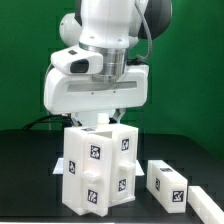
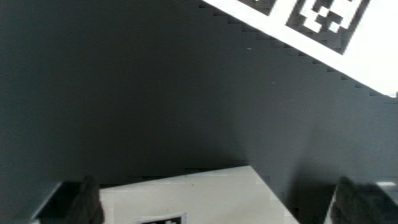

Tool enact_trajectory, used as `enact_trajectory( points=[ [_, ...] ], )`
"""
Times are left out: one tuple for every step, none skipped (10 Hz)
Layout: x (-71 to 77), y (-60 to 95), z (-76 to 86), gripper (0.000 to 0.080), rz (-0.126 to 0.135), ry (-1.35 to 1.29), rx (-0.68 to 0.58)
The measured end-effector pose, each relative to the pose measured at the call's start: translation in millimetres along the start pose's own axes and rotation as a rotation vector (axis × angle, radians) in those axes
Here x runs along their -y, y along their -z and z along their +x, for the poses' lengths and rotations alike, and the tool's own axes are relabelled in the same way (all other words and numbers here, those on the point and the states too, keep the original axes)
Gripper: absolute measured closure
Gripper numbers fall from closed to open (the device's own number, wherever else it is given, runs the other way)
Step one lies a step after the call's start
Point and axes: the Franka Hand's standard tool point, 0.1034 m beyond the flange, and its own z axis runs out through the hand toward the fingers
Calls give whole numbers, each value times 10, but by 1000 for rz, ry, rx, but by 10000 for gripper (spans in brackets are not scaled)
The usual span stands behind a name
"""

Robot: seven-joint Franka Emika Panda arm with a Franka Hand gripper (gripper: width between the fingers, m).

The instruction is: Assemble cabinet

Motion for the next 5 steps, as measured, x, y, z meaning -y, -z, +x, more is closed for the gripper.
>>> enact_trajectory(
  points=[
    [-17,-15,29,151,-8,18,-18],
    [-45,-84,92,151,-26,47,-91],
    [-37,-162,97,151,-20,48,-114],
    [-52,-196,147,151,-41,51,-148],
    [-61,-241,179,151,-57,57,-172]
  ],
)
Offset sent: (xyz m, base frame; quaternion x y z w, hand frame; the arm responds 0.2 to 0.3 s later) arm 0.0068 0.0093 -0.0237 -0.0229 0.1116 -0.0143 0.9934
